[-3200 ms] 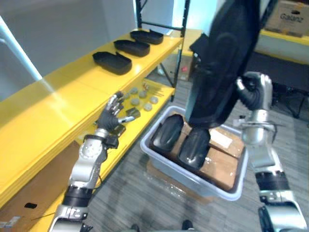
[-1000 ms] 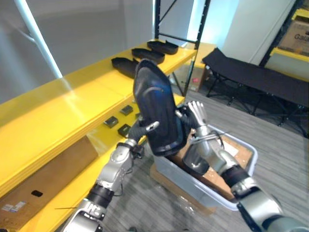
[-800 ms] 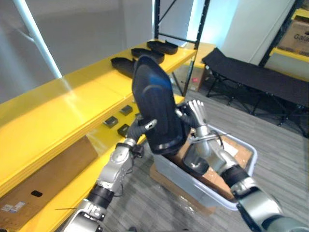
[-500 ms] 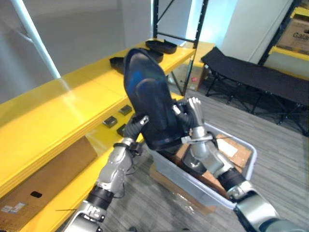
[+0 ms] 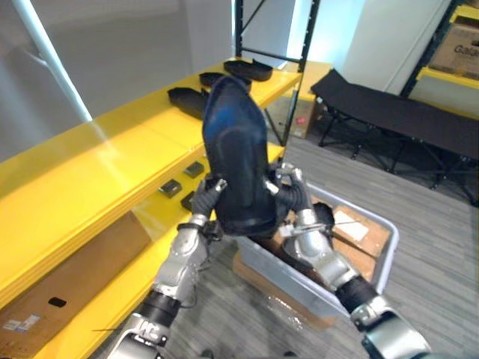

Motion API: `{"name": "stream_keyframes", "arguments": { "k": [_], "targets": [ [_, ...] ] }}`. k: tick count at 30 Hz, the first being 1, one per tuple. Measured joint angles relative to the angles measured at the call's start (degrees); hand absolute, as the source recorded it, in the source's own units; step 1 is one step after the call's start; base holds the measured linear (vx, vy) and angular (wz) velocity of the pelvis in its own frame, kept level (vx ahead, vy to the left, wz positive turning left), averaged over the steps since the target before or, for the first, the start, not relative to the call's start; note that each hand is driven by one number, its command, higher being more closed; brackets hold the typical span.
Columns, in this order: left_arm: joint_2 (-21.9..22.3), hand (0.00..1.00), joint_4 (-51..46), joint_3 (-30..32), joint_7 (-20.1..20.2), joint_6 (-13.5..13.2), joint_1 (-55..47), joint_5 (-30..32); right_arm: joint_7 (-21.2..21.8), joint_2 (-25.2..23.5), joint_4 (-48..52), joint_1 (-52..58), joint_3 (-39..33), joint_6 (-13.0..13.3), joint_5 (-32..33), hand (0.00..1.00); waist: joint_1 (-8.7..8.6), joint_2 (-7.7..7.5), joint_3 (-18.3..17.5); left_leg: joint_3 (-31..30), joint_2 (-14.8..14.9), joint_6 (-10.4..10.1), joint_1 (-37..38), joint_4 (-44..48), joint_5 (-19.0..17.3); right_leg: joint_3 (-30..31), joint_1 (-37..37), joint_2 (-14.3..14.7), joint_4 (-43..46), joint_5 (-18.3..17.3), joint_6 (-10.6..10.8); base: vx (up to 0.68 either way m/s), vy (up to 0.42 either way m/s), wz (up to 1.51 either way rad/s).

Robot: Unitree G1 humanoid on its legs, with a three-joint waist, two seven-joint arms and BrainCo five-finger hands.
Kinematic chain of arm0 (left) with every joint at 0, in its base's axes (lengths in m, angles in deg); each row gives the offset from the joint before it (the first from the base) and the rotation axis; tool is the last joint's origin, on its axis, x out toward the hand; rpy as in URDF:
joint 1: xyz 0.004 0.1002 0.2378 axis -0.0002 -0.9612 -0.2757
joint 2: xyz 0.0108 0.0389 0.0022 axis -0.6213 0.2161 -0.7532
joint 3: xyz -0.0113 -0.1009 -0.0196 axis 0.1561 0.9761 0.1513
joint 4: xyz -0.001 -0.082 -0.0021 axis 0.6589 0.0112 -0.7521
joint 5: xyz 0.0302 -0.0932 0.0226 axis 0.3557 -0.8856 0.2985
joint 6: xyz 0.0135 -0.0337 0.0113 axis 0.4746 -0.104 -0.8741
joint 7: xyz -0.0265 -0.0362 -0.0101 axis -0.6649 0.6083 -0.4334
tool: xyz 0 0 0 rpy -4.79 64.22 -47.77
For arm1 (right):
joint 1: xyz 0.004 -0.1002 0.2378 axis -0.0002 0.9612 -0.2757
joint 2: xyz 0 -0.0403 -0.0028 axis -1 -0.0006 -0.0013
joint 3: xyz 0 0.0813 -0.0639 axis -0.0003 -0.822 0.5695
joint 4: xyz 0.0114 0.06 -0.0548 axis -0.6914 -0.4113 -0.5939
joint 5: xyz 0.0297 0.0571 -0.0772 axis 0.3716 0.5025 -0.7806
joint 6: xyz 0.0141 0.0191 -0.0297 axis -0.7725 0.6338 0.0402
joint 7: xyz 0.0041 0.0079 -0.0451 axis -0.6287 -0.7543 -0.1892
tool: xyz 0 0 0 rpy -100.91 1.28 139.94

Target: Walk over and take plastic housings, then place them on the shelf

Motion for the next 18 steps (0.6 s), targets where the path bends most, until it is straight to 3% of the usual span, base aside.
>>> {"name": "stream_keyframes", "arguments": {
  "k": [4, 5, 10, 13, 15, 18],
  "targets": [
    [0.30, 1.00, -8.29, 2.77, 0.25, -0.09, -3.14, 3.21, 10.29, -0.80, 5.58, 2.00, -2.58, 1.44, 12.39, 0.00, -0.13, 0.04, 0.02, 0.24, 0.03, -0.11, 0.00, 0.73, -0.36, 0.16, 0.13, 0.05, 0.02, 0.00, -0.01, 0.00, 0.000, -0.03],
    [1.35, 1.00, -10.35, 3.89, 0.56, -0.44, -4.00, 3.26, 14.59, -1.69, 7.13, 2.49, -4.02, 2.52, 16.77, 0.00, -0.17, 0.09, 0.05, 0.41, 0.02, -0.11, 0.04, 0.79, -0.41, 0.29, 0.14, 0.04, 0.02, 0.00, -0.01, 0.00, 0.000, -0.05],
    [4.42, 1.00, -13.19, 8.71, 0.62, -4.39, -5.26, 3.89, 26.19, -3.05, 12.83, 5.60, -10.84, 5.55, 26.24, 0.00, -0.25, 0.18, 0.11, 0.93, -0.02, -0.05, 0.24, 0.78, -0.49, 0.63, 0.07, 0.03, 0.03, -0.07, -0.10, 0.00, 0.000, -0.05],
    [4.38, 1.00, -13.14, 12.14, -2.62, -6.24, -6.27, 9.43, 32.45, -3.62, 18.94, 7.68, -17.26, 5.71, 34.54, 0.00, -0.67, 0.44, 0.28, 1.76, 0.09, -0.10, 0.85, 0.47, -0.53, 1.38, -0.04, 0.22, 0.02, -0.15, -0.17, -0.01, -0.001, -0.14],
    [4.56, 1.00, -13.11, 14.78, -7.14, -7.53, -7.90, 15.95, 37.17, -3.64, 23.57, 10.72, -22.33, 6.29, 40.72, 0.00, -0.87, 0.48, 0.26, 2.49, 0.26, -0.23, 1.23, 0.20, -0.67, 2.10, -0.25, 0.42, 0.02, -0.22, -0.23, 0.01, -0.004, -0.17],
    [4.96, 1.00, -12.72, 18.56, -13.72, -8.72, -9.19, 23.60, 40.08, -4.37, 25.68, 14.33, -26.98, 6.32, 44.07, 0.00, -1.63, 0.51, 0.23, 3.63, 0.44, -0.26, 1.38, -0.40, -0.64, 3.10, -1.05, 0.65, 0.02, -0.21, -0.23, 0.01, -0.007, -0.17]
  ]
}}
